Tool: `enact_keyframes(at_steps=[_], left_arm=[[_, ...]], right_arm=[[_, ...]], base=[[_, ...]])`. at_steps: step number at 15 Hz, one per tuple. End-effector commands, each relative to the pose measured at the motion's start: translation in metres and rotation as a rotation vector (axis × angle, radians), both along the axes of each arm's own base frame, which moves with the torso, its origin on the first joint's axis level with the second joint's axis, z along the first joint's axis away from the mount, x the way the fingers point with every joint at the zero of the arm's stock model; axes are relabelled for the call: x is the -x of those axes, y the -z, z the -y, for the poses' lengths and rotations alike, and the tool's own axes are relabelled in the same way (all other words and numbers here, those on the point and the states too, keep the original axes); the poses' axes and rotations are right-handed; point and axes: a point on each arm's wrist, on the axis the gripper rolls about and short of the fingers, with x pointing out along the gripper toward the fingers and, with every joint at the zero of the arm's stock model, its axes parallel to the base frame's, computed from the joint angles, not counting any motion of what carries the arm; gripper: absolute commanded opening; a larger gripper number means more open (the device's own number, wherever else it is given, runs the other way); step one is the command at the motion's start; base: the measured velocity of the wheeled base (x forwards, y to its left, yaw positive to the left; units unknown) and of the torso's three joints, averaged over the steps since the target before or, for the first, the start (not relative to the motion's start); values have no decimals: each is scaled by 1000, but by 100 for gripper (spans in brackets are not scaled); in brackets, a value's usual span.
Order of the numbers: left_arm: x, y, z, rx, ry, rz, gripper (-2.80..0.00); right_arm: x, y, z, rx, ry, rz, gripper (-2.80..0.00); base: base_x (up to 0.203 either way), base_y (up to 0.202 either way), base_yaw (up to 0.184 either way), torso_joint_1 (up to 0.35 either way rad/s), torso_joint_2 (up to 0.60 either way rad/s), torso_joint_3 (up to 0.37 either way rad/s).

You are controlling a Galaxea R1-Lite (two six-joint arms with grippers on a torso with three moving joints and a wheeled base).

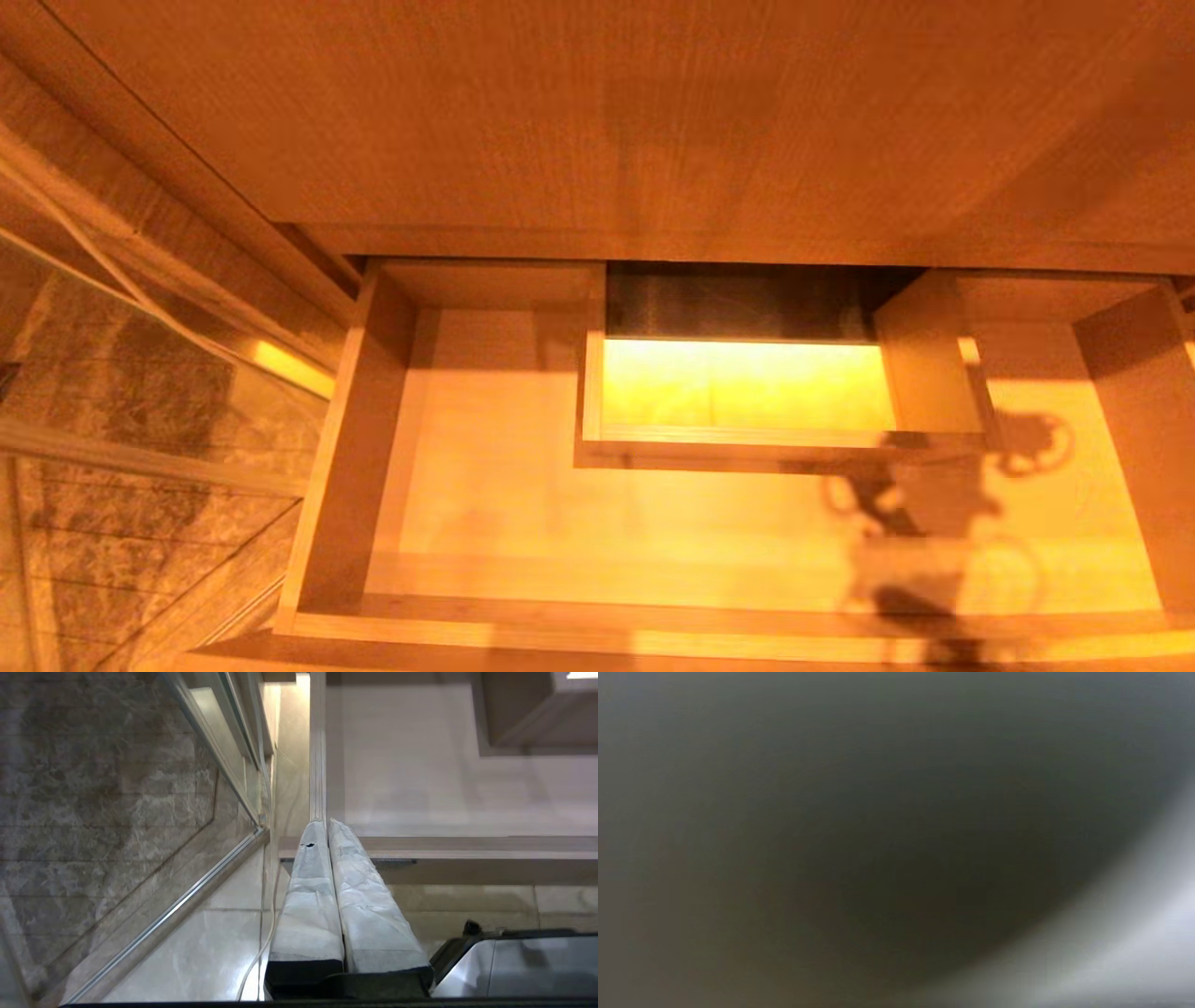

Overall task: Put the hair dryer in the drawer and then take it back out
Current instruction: Place it on the countertop

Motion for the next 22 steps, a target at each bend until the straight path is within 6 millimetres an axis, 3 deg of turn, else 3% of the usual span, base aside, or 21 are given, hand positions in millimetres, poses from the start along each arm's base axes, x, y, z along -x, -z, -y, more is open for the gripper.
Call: enact_keyframes(at_steps=[1,22], left_arm=[[0,0,0,0,0,-1,-280],[0,0,0,0,0,-1,-280]], right_arm=[[3,-1,-2,10,1,12,-280],[10,2,-6,10,5,22,-280]], base=[[0,0,0,119,30,3],[0,0,0,3,-1,2]])
